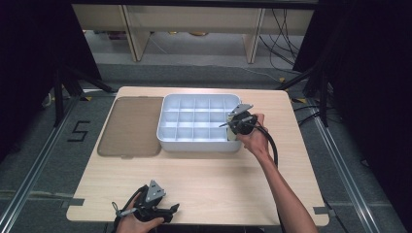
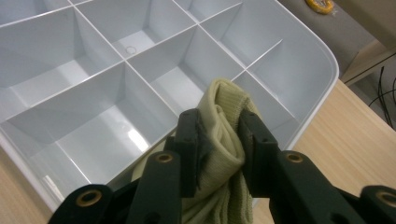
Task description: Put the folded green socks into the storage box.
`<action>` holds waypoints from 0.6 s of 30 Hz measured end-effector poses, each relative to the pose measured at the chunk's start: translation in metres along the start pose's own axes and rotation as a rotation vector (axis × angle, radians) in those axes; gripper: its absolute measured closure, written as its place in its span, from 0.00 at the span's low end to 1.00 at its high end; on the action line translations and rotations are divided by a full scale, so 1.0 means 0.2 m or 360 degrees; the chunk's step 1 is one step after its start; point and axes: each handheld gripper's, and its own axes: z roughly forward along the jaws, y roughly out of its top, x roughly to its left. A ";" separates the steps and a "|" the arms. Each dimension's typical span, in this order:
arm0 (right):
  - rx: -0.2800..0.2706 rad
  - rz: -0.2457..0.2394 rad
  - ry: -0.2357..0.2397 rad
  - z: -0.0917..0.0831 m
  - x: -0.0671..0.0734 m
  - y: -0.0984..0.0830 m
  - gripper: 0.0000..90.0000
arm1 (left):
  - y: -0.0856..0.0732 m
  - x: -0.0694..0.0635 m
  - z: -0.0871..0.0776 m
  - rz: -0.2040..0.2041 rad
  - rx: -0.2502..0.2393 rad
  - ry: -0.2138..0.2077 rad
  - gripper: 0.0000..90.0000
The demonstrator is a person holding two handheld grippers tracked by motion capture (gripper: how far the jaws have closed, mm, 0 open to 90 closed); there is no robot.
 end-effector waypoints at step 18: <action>0.0042 -0.0004 0.0058 0.06 0.02 -0.08 0.78 | 0.00 0.01 0.00 0.0003 -0.0010 0.0009 0.28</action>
